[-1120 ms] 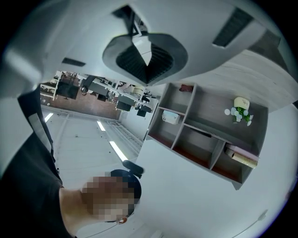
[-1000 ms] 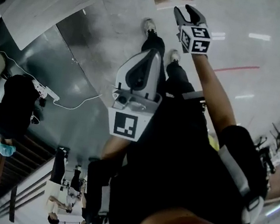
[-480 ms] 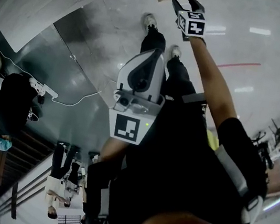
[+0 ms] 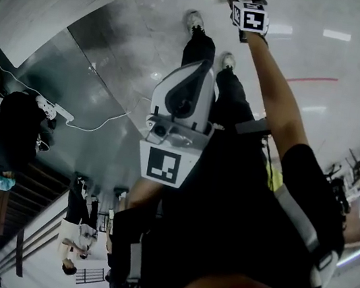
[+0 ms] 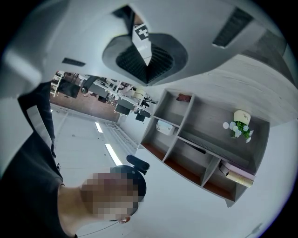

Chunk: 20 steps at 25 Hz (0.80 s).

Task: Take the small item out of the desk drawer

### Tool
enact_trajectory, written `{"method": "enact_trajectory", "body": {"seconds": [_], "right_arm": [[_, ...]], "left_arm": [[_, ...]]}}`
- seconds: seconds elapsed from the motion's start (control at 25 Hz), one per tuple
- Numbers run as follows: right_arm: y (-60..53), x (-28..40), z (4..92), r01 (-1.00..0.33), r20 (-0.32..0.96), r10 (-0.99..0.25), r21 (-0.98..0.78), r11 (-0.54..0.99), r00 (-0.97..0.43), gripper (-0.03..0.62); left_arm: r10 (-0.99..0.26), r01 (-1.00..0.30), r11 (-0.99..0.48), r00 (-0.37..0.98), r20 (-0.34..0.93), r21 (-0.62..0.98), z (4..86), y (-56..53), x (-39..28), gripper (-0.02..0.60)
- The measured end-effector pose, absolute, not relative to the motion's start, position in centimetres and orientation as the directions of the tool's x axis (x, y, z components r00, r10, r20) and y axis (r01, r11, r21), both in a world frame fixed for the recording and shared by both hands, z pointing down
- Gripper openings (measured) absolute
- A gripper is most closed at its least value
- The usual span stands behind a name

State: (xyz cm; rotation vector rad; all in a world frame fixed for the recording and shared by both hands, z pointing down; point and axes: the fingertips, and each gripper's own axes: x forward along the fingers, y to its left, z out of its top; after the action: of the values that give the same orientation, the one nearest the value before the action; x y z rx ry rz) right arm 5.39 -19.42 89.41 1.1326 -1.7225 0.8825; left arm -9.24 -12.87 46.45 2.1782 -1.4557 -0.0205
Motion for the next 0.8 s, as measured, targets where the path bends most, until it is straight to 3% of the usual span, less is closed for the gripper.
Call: {"method": "enact_trajectory", "body": {"seconds": [0.8], "right_arm": [[-20.4, 6.5, 91.7, -0.939, 0.965, -0.245, 0.001, 0.344, -0.089, 0.282]], "left_arm": [[-0.862, -0.852, -0.278, 0.425, 0.277, 0.443, 47.4, -13.8, -9.5, -0.002]]}}
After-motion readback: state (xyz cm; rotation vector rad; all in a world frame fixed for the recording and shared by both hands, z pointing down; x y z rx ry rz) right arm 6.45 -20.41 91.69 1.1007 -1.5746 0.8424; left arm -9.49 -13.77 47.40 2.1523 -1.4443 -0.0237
